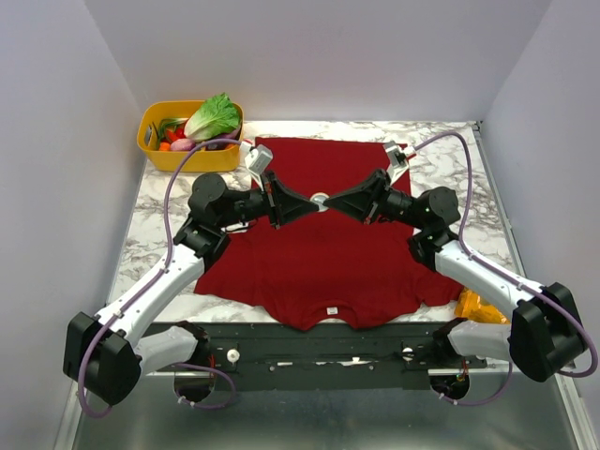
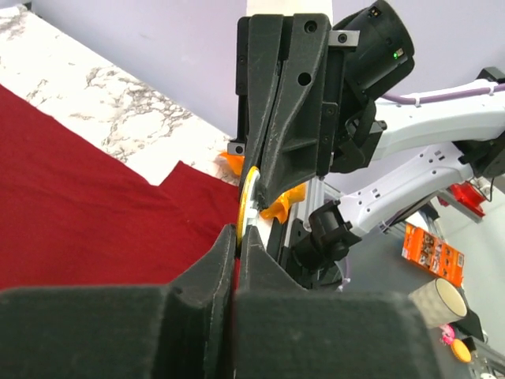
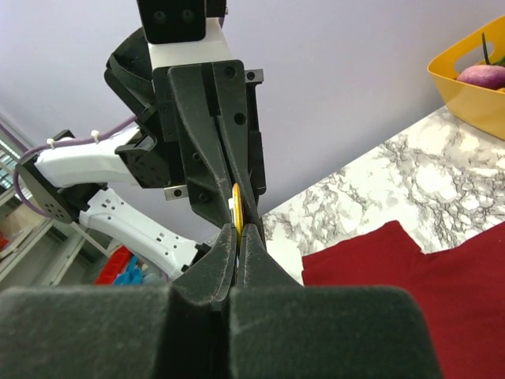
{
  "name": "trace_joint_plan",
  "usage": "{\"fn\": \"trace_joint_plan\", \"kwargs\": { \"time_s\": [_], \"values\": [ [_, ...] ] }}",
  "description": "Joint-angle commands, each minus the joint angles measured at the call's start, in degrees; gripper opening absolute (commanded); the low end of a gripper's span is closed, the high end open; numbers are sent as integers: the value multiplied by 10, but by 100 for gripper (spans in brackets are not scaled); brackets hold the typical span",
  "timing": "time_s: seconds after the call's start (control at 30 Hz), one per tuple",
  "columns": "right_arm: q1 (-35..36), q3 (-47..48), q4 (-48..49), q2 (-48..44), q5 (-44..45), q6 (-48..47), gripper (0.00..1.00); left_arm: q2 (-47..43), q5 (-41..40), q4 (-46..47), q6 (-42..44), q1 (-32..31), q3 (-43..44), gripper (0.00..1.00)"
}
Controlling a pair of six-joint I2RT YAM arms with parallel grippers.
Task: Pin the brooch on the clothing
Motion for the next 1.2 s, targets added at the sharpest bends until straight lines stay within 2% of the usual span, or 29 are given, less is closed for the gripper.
{"fn": "trace_joint_plan", "kwargs": {
  "time_s": [0.0,0.03,0.07,0.13,0.17,0.27,0.33,0.43,0.5,0.6,0.83,1.0,1.17],
  "values": [
    [3,13,23,1,-13,0,1,-15,-26,-26,16,-4,5,0],
    [3,17,19,5,-19,-3,6,-19,-34,-44,25,-7,17,0],
    [3,22,15,7,-25,-8,19,-19,-44,-75,33,-10,23,0],
    [3,26,5,11,-27,-12,27,-18,-51,-97,51,-13,35,0],
    [3,26,4,12,-27,-13,35,-18,-51,-106,54,-18,36,0],
    [3,33,3,23,-31,-8,44,-17,-59,-121,65,-28,42,0],
    [3,34,12,28,-35,-1,43,-17,-67,-126,72,-32,44,0],
    [3,36,14,35,-38,0,35,-20,-67,-123,71,-33,44,0],
    [3,34,16,39,-41,-1,24,-22,-68,-122,71,-33,44,0],
    [3,31,20,40,-48,-1,25,-25,-72,-129,76,-33,46,0],
    [3,22,3,25,-63,-19,37,-30,-69,-141,83,-33,48,0],
    [3,21,-20,17,-57,-39,34,-32,-65,-138,82,-33,47,0],
    [3,22,-21,17,-52,-37,25,-33,-58,-137,80,-33,48,0]
  ]
}}
